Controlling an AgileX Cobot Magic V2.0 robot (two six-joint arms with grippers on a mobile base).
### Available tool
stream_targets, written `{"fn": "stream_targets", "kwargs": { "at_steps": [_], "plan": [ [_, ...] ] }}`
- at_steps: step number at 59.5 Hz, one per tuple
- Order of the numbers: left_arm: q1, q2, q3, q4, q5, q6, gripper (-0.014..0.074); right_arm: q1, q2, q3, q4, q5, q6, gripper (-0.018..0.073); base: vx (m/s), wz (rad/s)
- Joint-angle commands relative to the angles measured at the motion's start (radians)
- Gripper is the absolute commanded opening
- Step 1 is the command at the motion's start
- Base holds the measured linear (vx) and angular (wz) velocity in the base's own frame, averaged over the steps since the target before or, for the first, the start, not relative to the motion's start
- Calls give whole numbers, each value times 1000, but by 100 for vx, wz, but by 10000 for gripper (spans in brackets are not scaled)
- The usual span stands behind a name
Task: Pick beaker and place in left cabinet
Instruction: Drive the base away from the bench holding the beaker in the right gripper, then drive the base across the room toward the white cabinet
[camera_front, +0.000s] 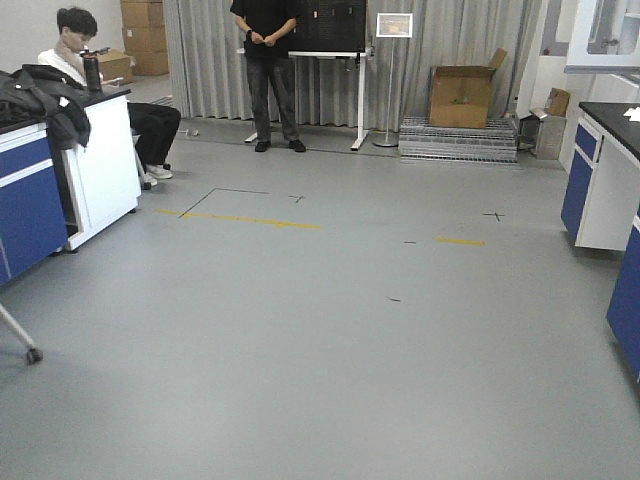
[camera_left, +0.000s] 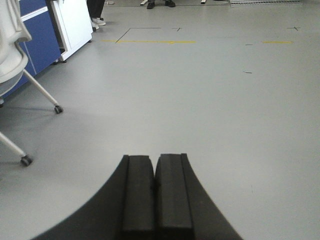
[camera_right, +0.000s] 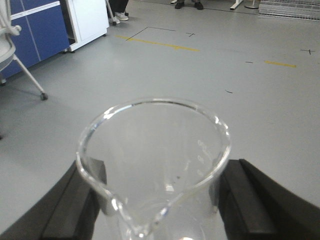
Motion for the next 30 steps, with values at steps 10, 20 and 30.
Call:
{"fn": "stream_targets", "kwargs": {
  "at_steps": [10,20,30],
  "plan": [
    [-5,-10,-15,3,-75,-4,4,-2,4,-29,-31,-67,-7,-3,54,-11],
    [-5,-10,-15,3,-75,-4,4,-2,4,-29,-31,-67,-7,-3,56,-14],
    [-5,-10,-15,3,-75,-4,4,-2,4,-29,-31,-67,-7,-3,59,-12]
  ]
}}
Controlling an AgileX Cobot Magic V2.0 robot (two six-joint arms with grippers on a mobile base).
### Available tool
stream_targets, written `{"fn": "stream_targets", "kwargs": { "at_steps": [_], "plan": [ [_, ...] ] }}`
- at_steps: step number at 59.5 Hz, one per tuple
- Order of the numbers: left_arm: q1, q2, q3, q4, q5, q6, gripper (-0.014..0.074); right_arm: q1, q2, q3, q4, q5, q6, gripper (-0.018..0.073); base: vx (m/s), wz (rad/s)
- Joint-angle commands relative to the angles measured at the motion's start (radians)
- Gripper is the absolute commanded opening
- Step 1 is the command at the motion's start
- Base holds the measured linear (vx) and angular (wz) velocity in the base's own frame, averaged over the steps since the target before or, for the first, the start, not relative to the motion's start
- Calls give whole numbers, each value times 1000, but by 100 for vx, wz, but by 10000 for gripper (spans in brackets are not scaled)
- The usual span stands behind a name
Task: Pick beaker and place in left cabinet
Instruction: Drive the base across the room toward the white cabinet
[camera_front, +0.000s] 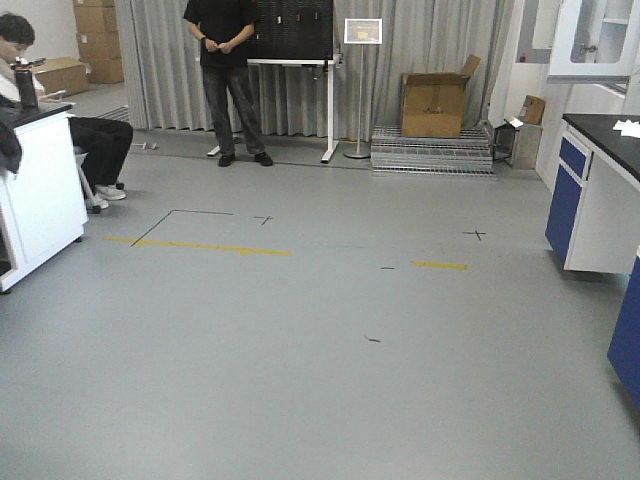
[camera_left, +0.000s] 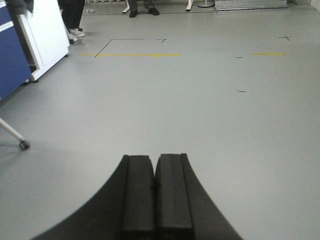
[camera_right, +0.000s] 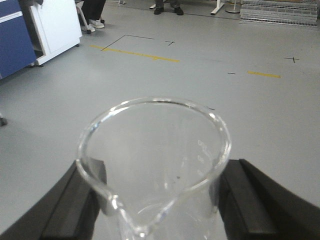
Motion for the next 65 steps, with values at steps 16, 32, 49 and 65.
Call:
{"fn": "stream_targets", "kwargs": {
  "at_steps": [16,32,49,65],
  "plan": [
    [-5,-10,-15,3,-75,-4,4,-2,4,-29,-31,-73,-7,-3,62,-10],
    [-5,-10,-15,3,-75,-4,4,-2,4,-29,-31,-73,-7,-3,65,-6],
    [-5,-10,-15,3,-75,-4,4,-2,4,-29,-31,-73,-7,-3,67,-8],
    [-5,-10,-15,3,-75,-4,4,-2,4,-29,-31,-73,-7,-3,69,-15]
  ]
}}
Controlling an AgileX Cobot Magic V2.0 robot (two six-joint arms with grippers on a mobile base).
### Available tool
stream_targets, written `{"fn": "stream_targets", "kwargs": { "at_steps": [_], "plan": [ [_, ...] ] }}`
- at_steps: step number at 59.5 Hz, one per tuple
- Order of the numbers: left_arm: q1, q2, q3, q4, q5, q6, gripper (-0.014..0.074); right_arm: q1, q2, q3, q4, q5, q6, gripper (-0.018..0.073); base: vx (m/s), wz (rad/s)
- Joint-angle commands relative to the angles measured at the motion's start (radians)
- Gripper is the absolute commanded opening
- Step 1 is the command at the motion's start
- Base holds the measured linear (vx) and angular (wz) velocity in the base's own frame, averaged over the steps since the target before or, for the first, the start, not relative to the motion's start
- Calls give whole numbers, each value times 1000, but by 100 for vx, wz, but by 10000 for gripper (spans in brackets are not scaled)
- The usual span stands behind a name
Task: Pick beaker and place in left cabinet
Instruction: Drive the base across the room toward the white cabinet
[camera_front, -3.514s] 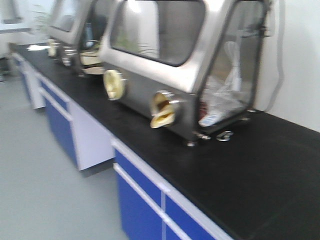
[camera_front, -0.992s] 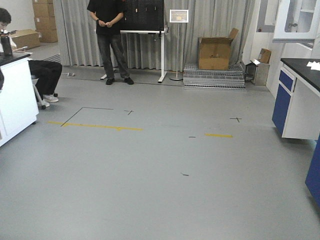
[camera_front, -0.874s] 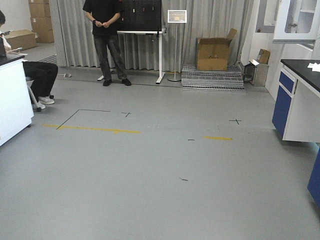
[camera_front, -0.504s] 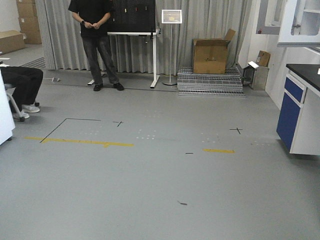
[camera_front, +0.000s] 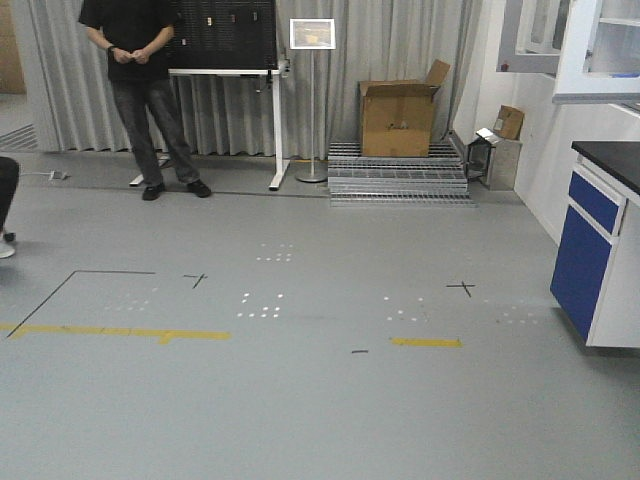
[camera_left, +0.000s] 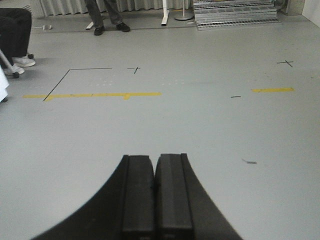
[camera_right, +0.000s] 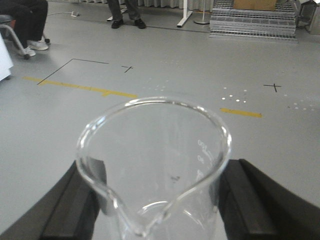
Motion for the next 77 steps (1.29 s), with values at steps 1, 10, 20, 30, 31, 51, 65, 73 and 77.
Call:
{"fn": "stream_targets", "kwargs": {
  "at_steps": [1,10,20,30,31,51,65,73,77],
  "plan": [
    [-5,-10,-15,3,-75,-4,4,-2,4,-29,-31,-74,-7,-3,70,-15],
    [-5,-10,-15,3,-75,-4,4,-2,4,-29,-31,-74,-7,-3,69,-14],
    [-5,-10,-15,3,-75,-4,4,-2,4,-29,-31,-71,-7,-3,69,-10],
    [-5,-10,-15,3,-75,-4,4,-2,4,-29,-31,-71,-7,-3,70,-3],
    [-5,-10,-15,3,-75,-4,4,-2,4,-29,-31,-71,-7,-3,70,1],
    [-5,-10,-15,3,-75,-4,4,-2,4,-29,-31,-65,-7,-3,69,4],
    [-5,-10,-15,3,-75,-4,4,-2,4,-29,-31,-67,-7,-3,65,4],
    [-5,-10,-15,3,-75,-4,4,-2,4,-29,-31,-67,-7,-3,64,0],
    [-5,-10,-15,3,-75,-4,4,-2,4,-29,-31,-67,-7,-3,64,-1]
  ]
}}
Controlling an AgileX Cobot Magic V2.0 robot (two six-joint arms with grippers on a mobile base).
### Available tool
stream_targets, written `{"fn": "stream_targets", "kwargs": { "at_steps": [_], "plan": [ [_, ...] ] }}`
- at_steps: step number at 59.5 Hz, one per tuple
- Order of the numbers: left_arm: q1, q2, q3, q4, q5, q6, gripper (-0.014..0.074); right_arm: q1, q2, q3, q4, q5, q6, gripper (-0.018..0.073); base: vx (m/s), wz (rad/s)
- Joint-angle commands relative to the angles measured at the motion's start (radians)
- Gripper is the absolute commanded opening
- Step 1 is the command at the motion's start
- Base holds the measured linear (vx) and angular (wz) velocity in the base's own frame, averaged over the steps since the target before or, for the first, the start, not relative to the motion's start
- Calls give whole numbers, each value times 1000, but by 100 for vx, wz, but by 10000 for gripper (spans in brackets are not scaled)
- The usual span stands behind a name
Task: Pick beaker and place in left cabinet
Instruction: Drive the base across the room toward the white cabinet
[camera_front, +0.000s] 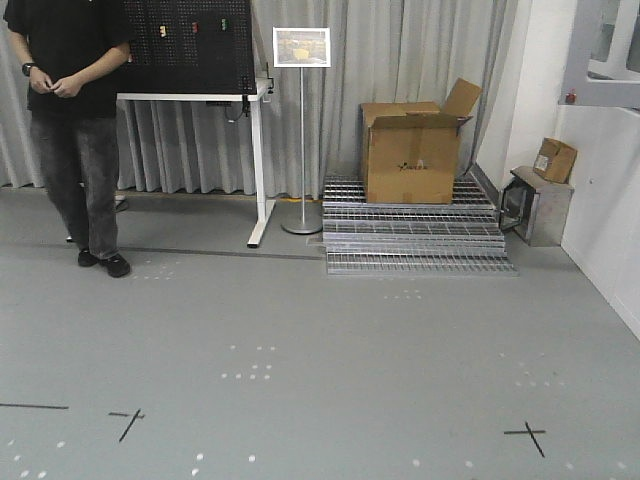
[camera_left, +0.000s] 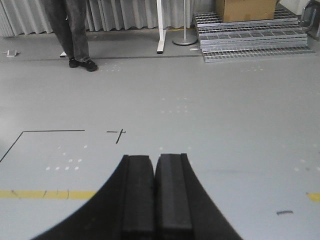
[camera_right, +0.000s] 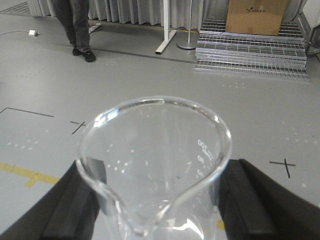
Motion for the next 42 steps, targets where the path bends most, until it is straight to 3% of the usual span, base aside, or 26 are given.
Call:
{"fn": "stream_targets", "kwargs": {
  "at_steps": [1,42],
  "plan": [
    [-5,-10,-15,3,-75,-4,4,-2,4,-29,-31,-74,-7,-3,65,-2],
    [-5,-10,-15,3,-75,-4,4,-2,4,-29,-31,-75,-7,-3,70,1]
  ]
}}
